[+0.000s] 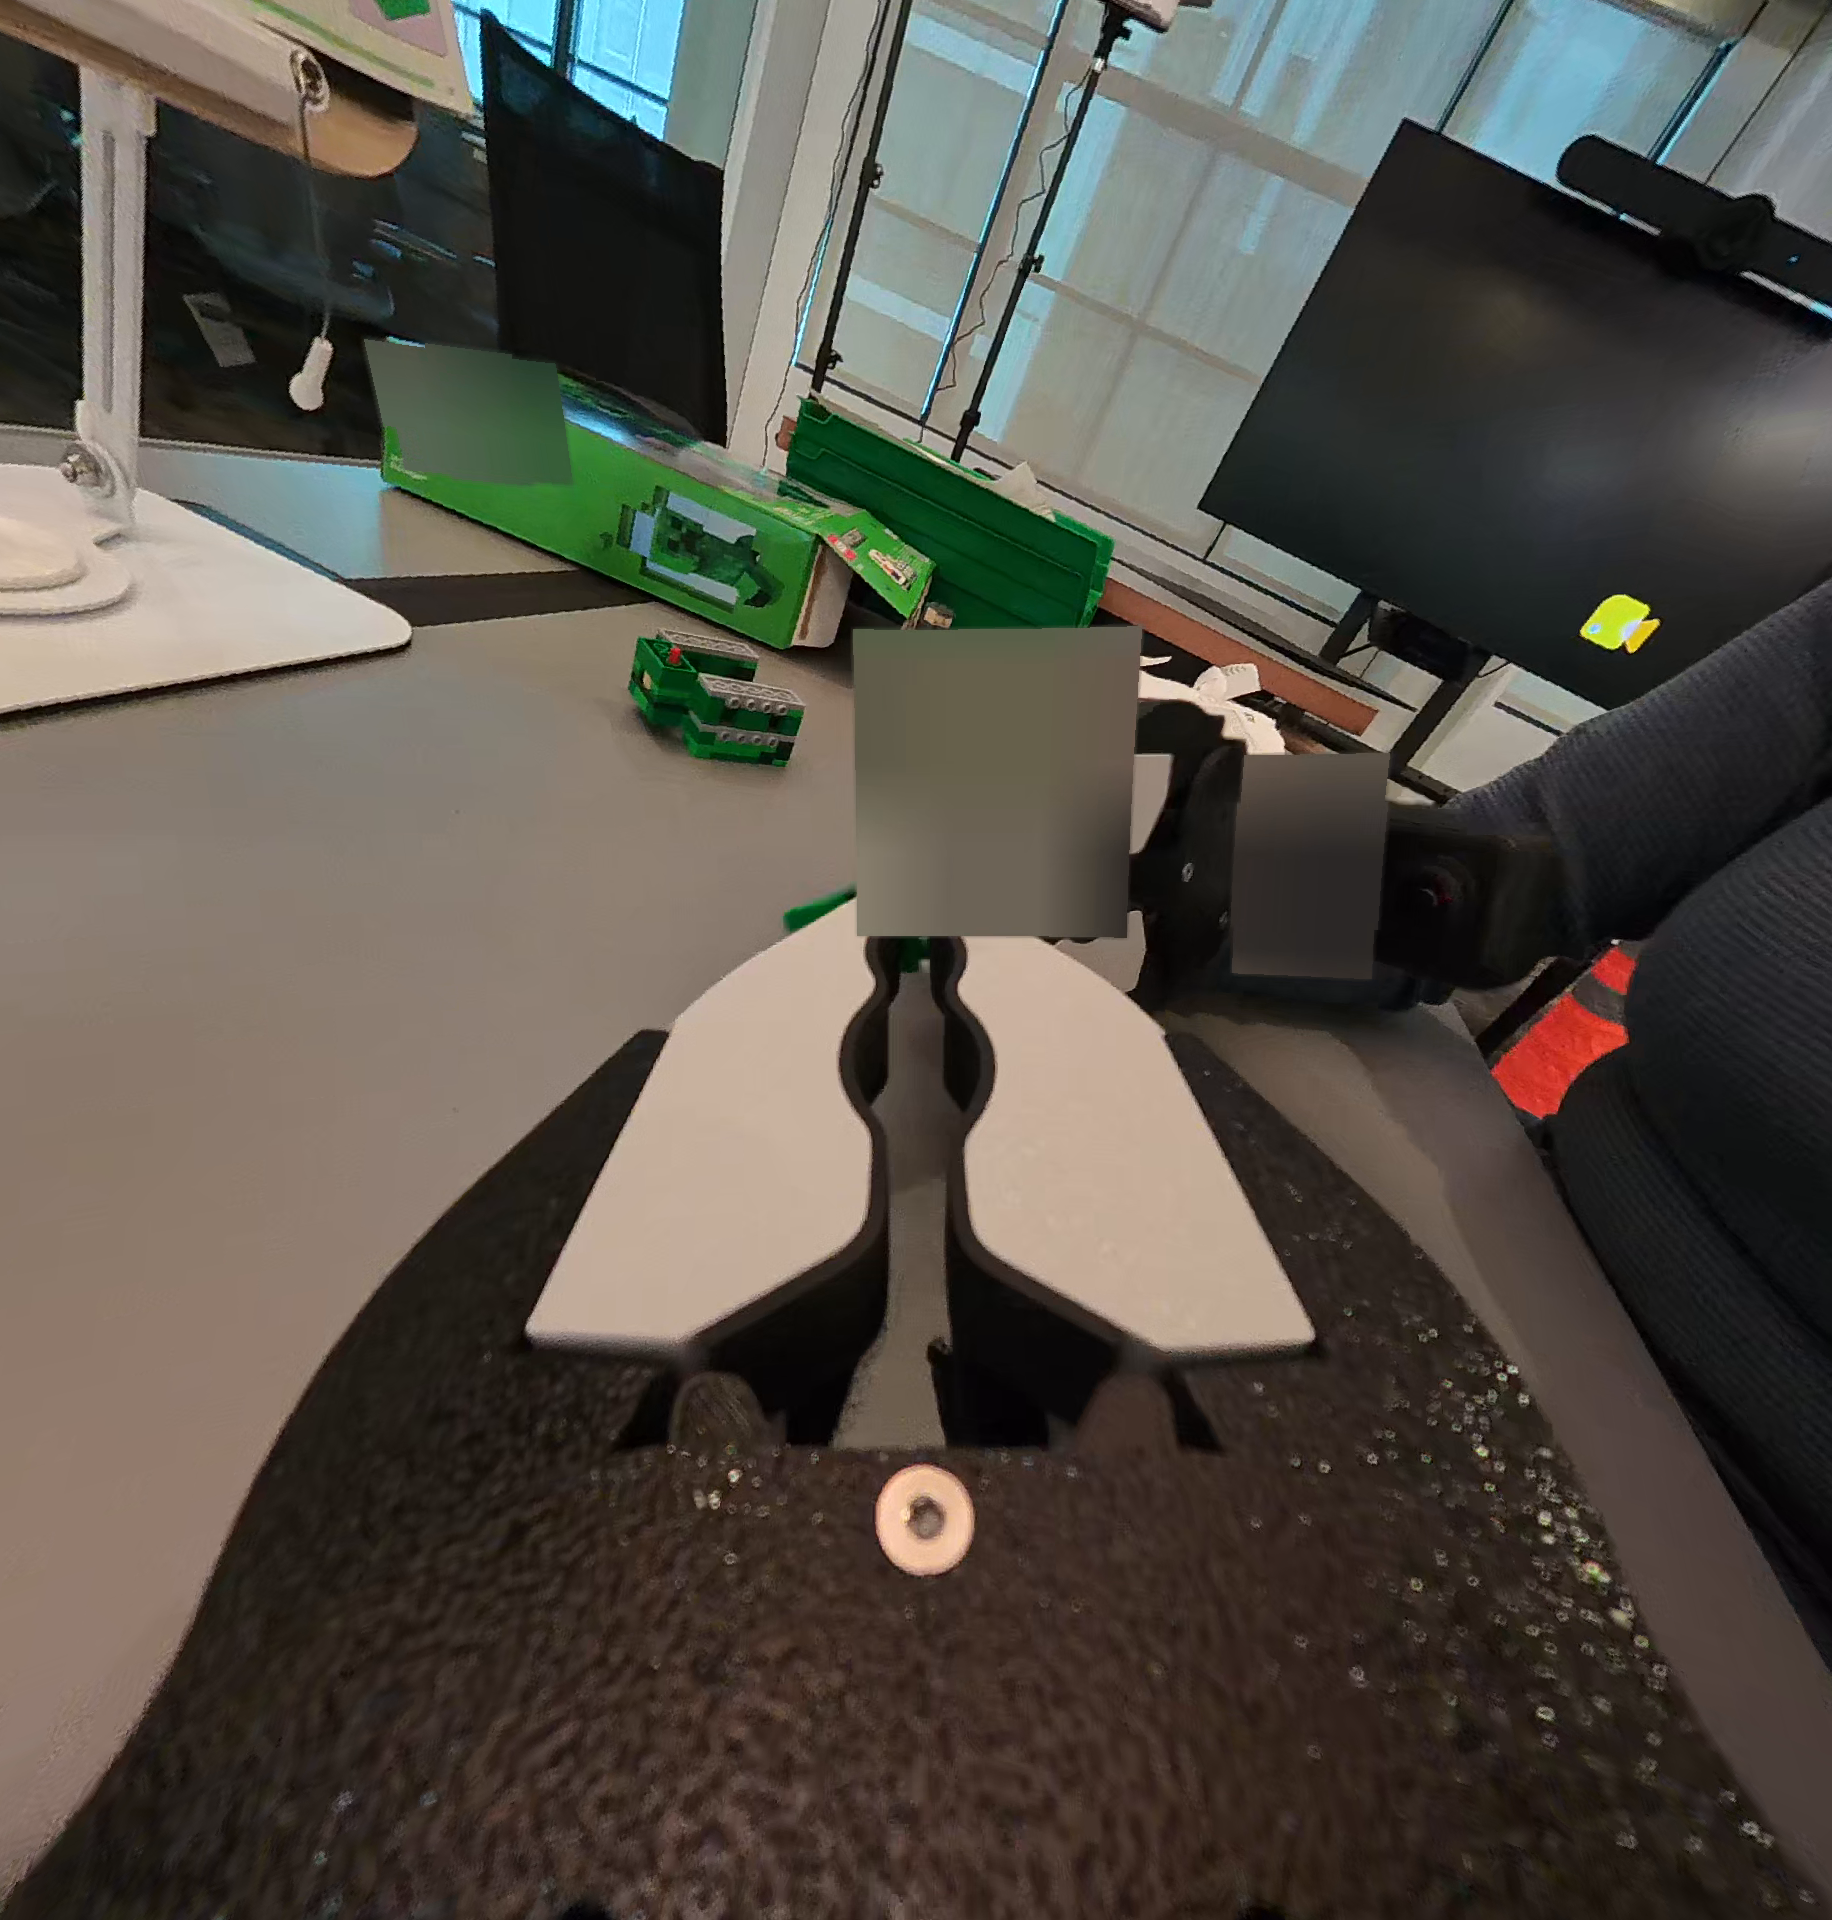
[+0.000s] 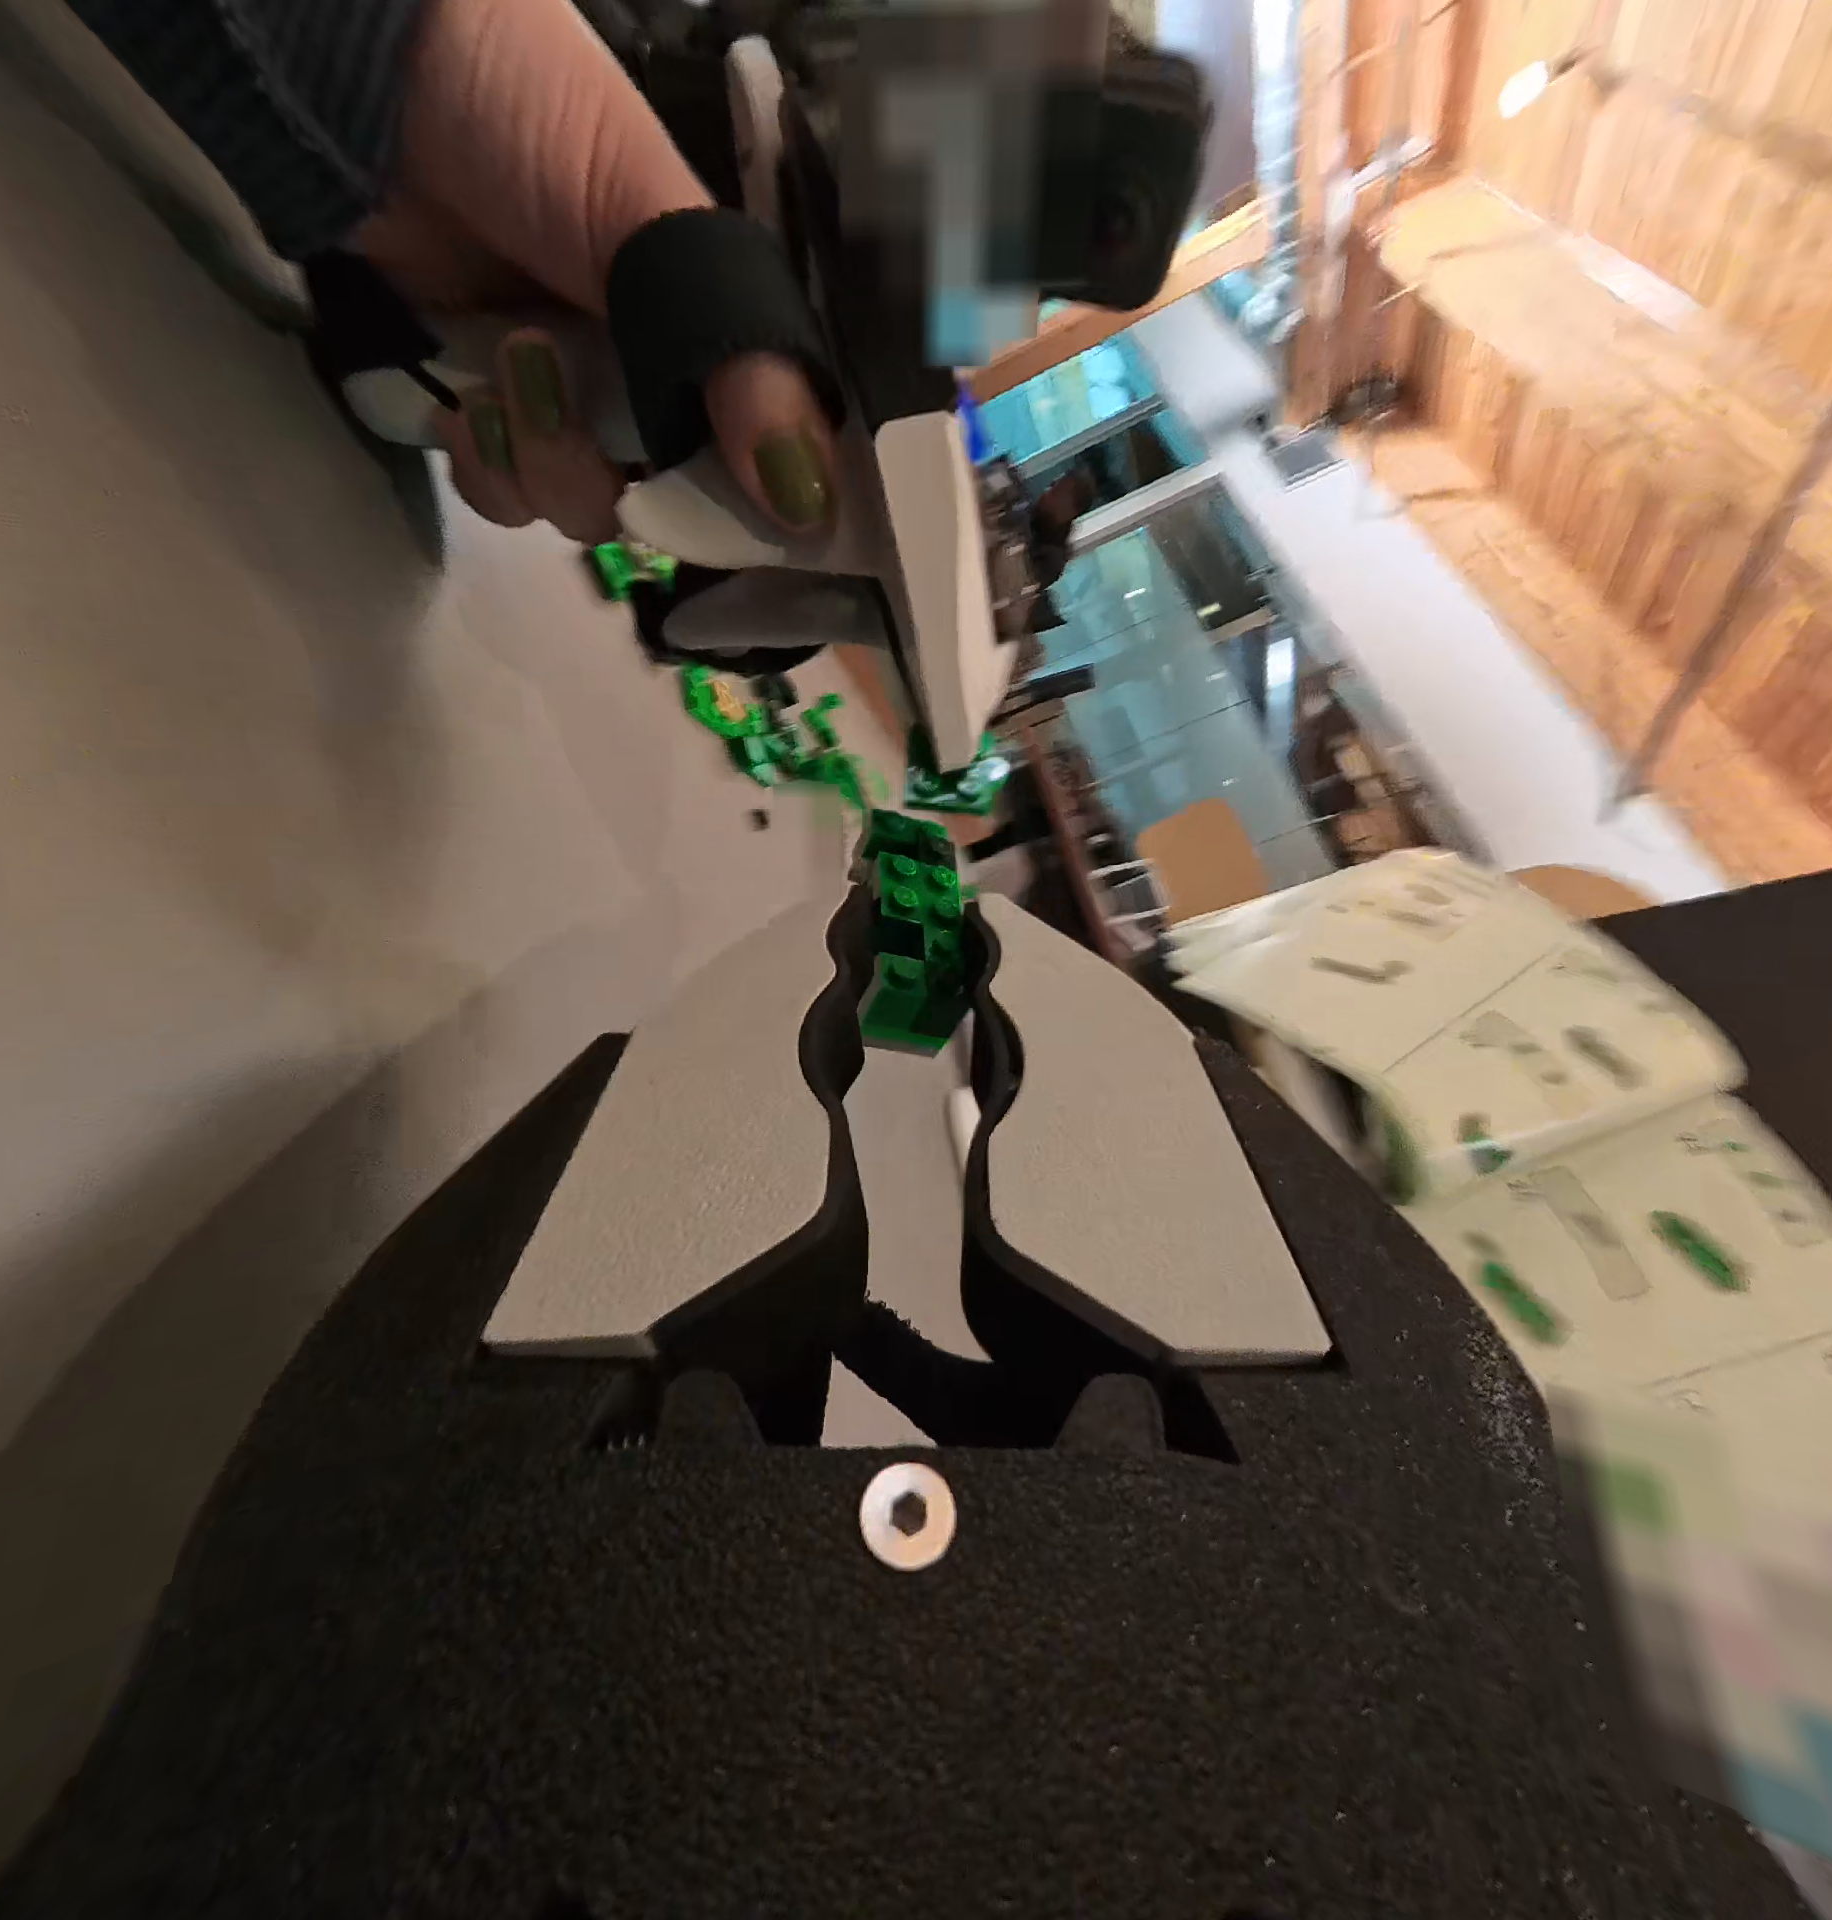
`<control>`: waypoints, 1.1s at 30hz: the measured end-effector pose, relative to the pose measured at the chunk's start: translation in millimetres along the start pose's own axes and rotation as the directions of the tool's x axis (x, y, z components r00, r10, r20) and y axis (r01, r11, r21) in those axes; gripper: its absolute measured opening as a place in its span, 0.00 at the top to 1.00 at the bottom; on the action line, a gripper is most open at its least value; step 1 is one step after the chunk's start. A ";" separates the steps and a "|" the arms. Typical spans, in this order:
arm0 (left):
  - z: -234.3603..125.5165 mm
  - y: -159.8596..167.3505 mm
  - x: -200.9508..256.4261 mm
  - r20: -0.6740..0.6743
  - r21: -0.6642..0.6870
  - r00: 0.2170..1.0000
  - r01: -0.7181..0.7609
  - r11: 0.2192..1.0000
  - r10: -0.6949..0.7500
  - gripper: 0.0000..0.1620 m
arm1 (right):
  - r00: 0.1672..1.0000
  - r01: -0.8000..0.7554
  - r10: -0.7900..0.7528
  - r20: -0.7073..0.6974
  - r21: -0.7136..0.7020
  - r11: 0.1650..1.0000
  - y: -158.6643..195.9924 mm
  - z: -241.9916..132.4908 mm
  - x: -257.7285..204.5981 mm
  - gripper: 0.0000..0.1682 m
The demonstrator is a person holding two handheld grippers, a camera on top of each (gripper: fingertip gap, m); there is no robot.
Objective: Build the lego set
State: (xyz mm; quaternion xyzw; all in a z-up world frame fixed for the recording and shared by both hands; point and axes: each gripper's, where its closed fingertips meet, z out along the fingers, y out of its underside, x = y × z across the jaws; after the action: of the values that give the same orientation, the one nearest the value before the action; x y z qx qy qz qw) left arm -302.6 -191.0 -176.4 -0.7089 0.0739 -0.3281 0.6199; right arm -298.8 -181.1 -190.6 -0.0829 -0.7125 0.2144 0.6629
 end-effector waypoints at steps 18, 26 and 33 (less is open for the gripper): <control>12.0 7.5 3.7 -0.013 -0.058 1.000 0.013 0.998 -0.014 0.97 | 0.494 -0.733 0.724 0.482 -0.217 0.645 7.7 -10.8 -16.0 0.88; 18.3 8.6 11.4 -0.053 -0.062 0.998 -0.018 0.998 0.014 0.97 | 0.247 -0.883 0.798 0.550 -0.211 0.419 -8.0 -14.4 0.7 0.91; 23.0 9.0 14.7 -0.062 -0.058 0.998 -0.033 0.998 0.029 0.97 | 0.235 -0.886 0.793 0.562 -0.213 0.413 -11.3 -15.4 0.4 0.98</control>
State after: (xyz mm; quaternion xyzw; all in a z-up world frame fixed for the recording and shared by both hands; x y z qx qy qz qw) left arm -275.7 -181.4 -179.6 -0.7154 0.1135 -0.3374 0.6013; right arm -281.9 -188.0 -185.1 -0.3314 -0.7007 0.6024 0.1906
